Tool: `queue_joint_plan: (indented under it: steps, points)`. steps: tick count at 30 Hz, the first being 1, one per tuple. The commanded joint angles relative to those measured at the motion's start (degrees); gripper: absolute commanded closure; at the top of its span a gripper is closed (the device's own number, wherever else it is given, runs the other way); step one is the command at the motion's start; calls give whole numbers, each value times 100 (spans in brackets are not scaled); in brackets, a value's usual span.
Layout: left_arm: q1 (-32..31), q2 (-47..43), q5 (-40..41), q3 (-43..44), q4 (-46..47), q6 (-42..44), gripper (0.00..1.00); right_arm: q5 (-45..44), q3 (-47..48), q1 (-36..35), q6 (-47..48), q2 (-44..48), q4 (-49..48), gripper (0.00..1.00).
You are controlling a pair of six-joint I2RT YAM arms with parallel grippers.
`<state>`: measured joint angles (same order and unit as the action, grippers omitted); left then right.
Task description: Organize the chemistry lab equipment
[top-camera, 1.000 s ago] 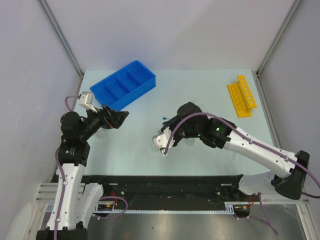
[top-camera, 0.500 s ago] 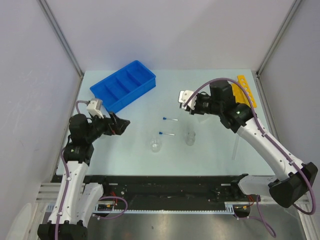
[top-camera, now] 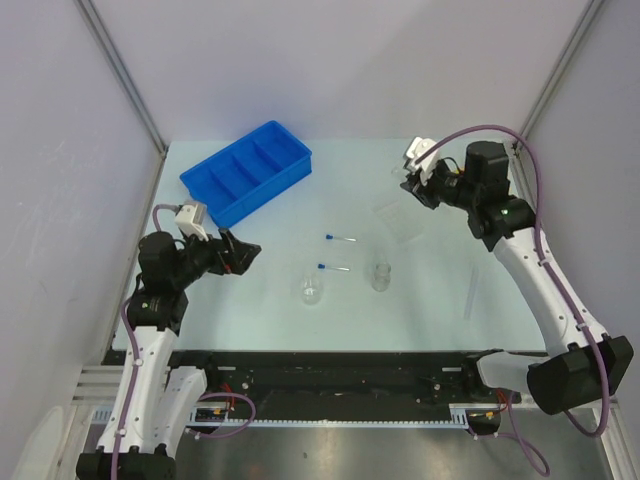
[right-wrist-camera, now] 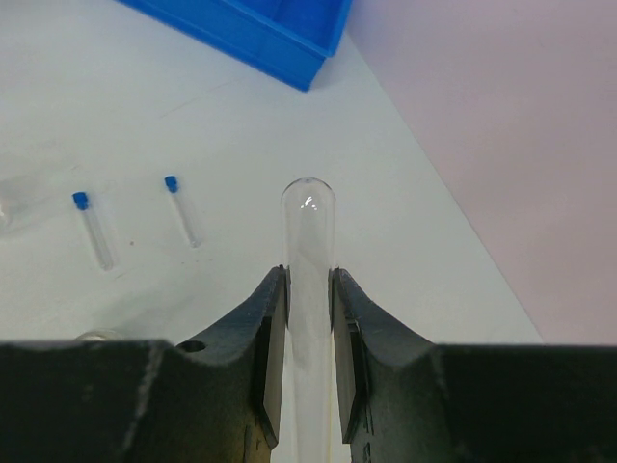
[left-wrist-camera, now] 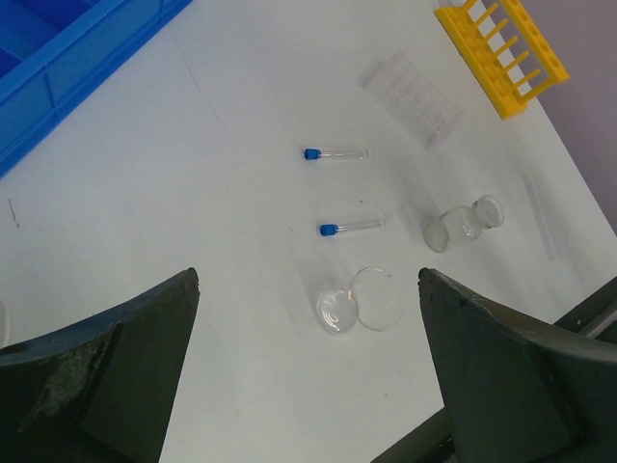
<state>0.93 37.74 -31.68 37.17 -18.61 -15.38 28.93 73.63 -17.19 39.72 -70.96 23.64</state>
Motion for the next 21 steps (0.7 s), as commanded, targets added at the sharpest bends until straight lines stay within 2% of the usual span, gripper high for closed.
queue_joint_plan:
  steps: [1,15,21]
  points:
    - [39,-73,-137,-52,95,184,0,359,64,435,-536,30,-588,77]
    - [56,93,-207,-87,138,140,0,895,73,2087,-1441,-559,-2117,76]
    - [56,120,-172,-104,156,131,0,1053,213,2439,-1573,-1016,-2618,76]
